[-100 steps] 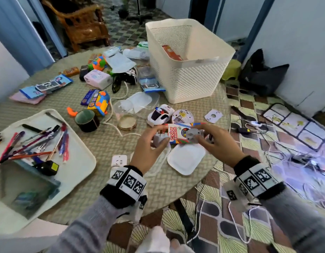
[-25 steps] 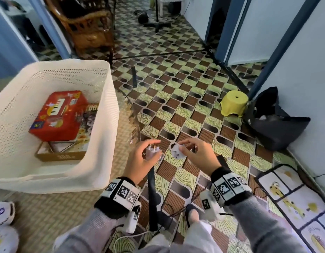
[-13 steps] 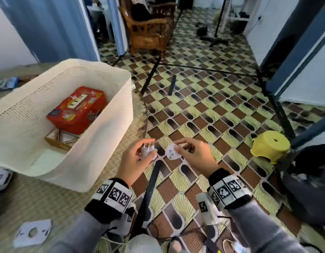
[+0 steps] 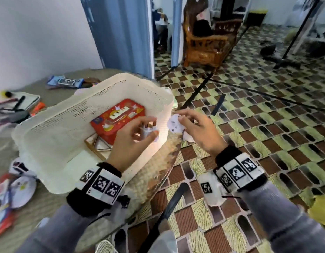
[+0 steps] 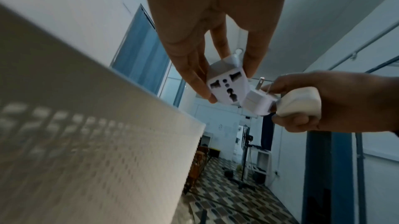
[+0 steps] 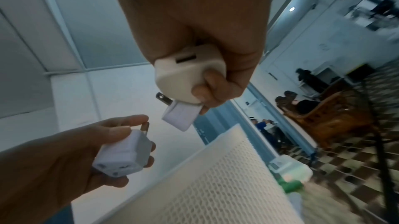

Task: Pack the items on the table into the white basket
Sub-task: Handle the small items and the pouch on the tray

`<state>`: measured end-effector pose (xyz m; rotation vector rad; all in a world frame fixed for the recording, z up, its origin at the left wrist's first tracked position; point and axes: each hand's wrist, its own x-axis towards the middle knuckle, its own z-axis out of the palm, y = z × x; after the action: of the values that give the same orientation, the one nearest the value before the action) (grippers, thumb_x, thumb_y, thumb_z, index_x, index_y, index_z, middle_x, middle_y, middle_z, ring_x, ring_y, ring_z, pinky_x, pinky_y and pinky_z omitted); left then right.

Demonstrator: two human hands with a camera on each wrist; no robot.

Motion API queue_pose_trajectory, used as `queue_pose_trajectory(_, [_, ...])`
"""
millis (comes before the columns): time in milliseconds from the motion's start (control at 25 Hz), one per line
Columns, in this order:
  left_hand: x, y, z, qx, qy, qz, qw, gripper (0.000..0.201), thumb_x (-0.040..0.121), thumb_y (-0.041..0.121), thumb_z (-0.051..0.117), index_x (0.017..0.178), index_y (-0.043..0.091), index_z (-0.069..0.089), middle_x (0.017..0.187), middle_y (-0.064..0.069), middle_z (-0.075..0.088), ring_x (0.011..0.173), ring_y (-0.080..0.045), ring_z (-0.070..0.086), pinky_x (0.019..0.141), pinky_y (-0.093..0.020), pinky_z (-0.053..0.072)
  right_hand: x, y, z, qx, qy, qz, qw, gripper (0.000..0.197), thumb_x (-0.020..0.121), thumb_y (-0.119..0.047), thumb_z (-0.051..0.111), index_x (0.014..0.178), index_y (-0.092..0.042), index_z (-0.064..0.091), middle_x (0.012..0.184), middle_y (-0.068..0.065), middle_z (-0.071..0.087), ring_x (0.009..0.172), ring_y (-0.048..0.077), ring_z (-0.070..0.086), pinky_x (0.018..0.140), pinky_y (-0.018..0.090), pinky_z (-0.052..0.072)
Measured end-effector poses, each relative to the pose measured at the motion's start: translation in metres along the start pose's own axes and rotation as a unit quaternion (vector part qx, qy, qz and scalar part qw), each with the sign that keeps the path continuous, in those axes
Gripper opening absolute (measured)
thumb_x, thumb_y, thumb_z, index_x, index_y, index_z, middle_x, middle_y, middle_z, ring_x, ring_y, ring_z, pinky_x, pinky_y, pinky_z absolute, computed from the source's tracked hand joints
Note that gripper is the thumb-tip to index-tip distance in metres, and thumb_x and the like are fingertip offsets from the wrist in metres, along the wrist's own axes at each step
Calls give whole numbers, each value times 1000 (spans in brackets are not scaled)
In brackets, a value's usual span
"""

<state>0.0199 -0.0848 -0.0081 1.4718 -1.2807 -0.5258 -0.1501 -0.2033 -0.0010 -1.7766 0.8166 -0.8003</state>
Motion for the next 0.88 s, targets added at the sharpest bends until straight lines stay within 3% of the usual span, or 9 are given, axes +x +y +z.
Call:
queue_pose_trajectory(80, [27,6,-19,26,-1,17,1000,28,83,14,72,104,31,64,96,15,68,80,1,60,71,-16,48,41,-11,6,-33,-24,-28,999,18,96,-18,53,106,-18,68,63,-10,49,57,8,43,58,24,35])
queue_pose_trajectory(160, [55,11,-42,75,2,20,997,26,81,21,73,102,33,65,95,19,67,77,-1,60,69,-16,48,82,-23,14,-91,-63,-42,993,16,94,-21,56,105,-18,68,62,-11,49,55,5,44,56,19,35])
queue_pose_trajectory(240, [80,10,-67,122,-12,15,992,26,78,33,71,104,34,66,100,13,68,82,-15,64,73,-27,54,114,-33,21,-152,-127,-48,979,14,92,-23,61,103,-19,68,64,-12,51,57,4,47,51,12,34])
queue_pose_trajectory(320, [99,1,-90,139,-19,-7,990,27,78,35,70,105,33,66,103,6,68,88,-25,63,79,-40,55,143,-41,31,-207,-193,-60,957,16,89,-24,65,103,-18,69,68,-13,54,60,4,49,50,8,35])
queue_pose_trajectory(480, [115,-26,-113,153,10,-58,987,26,81,31,74,105,32,66,98,1,67,91,-17,63,81,-36,55,186,-54,57,-306,-312,-79,896,27,88,-30,65,112,-17,66,75,-15,50,67,4,48,56,13,36])
queue_pose_trajectory(680, [110,-70,-119,180,16,-124,976,28,81,28,73,108,26,66,103,13,65,89,0,59,75,-18,45,223,-53,98,-433,-470,-81,765,27,91,-27,60,113,-12,66,71,-8,50,63,8,47,54,20,39])
queue_pose_trajectory(800, [104,-93,-117,175,35,-161,971,30,81,26,75,109,23,66,101,14,64,87,2,58,73,-12,42,238,-42,128,-514,-565,-106,637,26,90,-28,61,110,-13,65,75,-8,52,65,7,49,55,20,40])
queue_pose_trajectory(880, [98,-104,-116,168,47,-190,966,30,80,25,75,109,23,67,99,11,65,88,-3,59,74,-16,46,242,-32,143,-536,-615,-127,565,27,90,-28,62,113,-15,63,82,-8,53,71,8,51,59,20,41])
